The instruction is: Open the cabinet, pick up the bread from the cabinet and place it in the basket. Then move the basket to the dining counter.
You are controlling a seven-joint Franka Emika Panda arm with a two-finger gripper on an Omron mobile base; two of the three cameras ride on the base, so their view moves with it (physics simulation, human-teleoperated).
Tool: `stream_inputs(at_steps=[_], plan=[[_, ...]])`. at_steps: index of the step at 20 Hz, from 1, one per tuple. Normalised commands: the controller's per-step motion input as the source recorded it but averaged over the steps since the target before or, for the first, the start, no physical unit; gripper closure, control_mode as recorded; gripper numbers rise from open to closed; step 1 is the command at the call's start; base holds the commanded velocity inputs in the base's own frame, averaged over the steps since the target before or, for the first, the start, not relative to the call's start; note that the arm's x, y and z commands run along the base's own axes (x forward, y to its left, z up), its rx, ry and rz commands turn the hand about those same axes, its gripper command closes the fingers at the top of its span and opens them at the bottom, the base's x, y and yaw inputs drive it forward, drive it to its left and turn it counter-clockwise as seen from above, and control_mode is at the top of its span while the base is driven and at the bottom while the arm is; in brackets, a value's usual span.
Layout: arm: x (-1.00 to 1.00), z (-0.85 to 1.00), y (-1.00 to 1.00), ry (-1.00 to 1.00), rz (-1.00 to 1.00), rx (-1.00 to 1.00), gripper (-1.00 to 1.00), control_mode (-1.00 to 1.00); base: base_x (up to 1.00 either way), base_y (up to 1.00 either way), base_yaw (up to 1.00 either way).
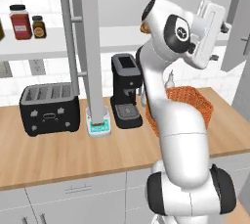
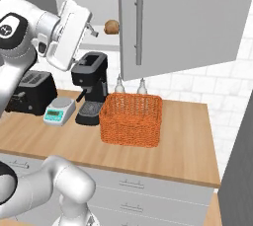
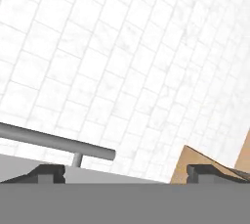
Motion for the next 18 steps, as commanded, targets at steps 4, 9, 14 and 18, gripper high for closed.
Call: stream_inputs(at_steps=[4,9,14,18], plan=[[0.71,-0.57,-0.24,-0.28,-0.19,0.09,-1.00,-1.00,0.00,0.00,0.00],[0.71,-0.51,-0.16,-0.24,-0.15,0.03,-1.00,-1.00,0.00,0.00,0.00],[0.72,-0.73,0.00,-0.25,-0.08,0.03,-1.00,-1.00,0.00,0.00,0.00],[0.83,-0.62,-0.01,-0.25,-0.07,0.00,-1.00,-1.00,0.00,0.00,0.00]])
